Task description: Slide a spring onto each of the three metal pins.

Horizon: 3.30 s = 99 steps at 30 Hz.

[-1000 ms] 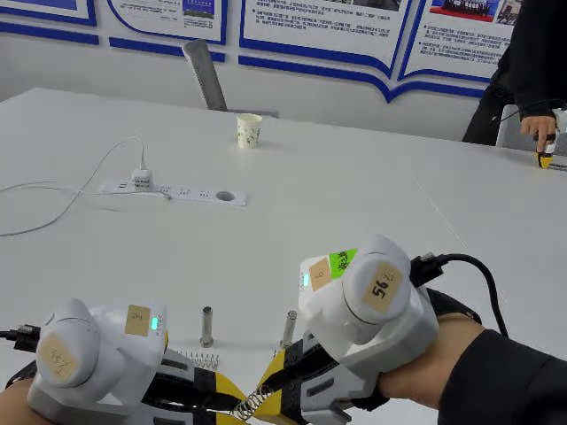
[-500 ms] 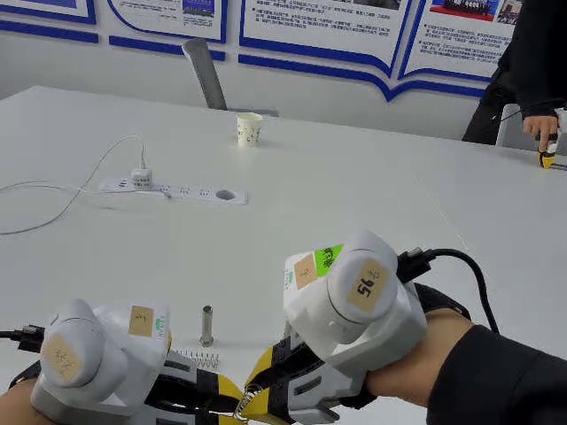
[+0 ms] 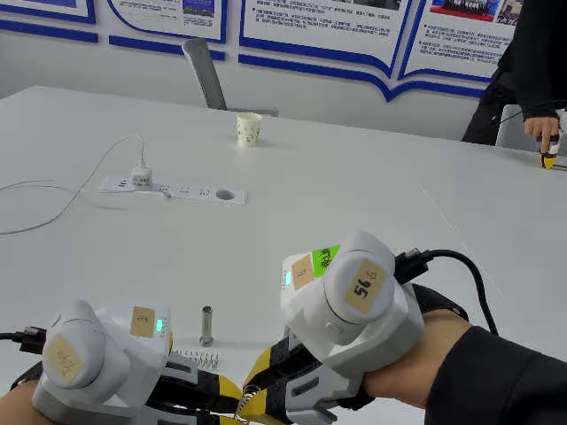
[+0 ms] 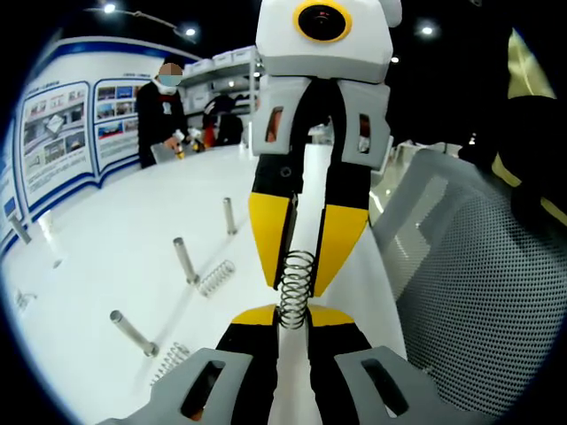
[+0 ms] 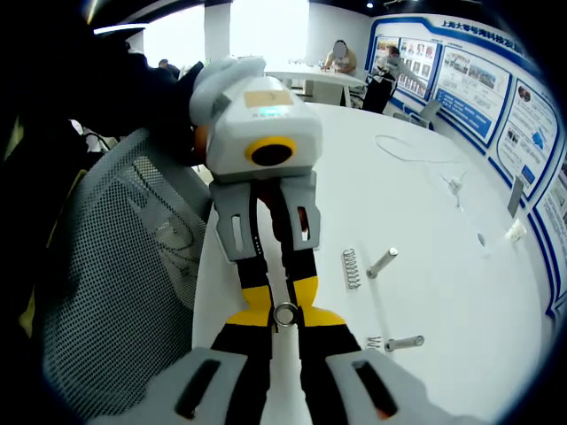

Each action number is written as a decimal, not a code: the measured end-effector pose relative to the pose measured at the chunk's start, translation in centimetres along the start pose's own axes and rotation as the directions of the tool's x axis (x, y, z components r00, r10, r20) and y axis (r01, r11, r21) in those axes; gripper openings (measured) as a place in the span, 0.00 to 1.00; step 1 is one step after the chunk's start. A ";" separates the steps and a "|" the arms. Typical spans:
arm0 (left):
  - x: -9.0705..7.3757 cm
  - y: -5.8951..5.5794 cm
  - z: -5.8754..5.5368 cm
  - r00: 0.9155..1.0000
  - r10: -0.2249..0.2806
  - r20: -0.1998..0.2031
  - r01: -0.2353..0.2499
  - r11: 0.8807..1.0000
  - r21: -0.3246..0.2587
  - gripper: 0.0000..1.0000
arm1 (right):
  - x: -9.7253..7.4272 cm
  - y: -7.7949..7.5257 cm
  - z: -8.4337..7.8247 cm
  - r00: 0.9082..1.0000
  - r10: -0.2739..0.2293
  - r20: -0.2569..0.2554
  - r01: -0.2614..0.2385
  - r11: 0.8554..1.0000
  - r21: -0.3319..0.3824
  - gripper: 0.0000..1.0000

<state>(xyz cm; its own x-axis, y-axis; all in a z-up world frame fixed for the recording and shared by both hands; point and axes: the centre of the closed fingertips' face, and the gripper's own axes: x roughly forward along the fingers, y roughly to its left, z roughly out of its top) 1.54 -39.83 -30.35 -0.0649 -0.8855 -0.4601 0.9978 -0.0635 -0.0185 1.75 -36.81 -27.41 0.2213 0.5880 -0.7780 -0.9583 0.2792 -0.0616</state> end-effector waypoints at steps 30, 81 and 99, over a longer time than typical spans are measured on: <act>-1.7 2.1 -0.8 0.996 0.093 0.005 -0.092 0.990 -0.110 0.41 | -1.6 -1.6 -1.6 0.998 -0.049 -0.029 0.050 0.998 0.035 0.12; -4.3 5.2 -2.3 0.969 0.246 0.005 -0.238 0.942 -0.236 0.64 | -7.3 -5.5 -6.6 0.983 -0.144 -0.113 0.156 0.982 0.108 0.12; -4.4 5.3 -2.4 0.968 0.250 0.000 -0.243 0.940 -0.241 0.64 | -9.9 -7.8 -9.3 0.969 -0.197 -0.149 0.220 0.963 0.158 0.12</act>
<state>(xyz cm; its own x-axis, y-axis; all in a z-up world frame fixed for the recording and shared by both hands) 7.10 -35.14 -30.58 0.1868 -0.8731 -0.4503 0.9564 0.2665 -0.1198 5.31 -51.90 -25.03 0.3765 0.4020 -0.8346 -0.8449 0.5184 -0.1315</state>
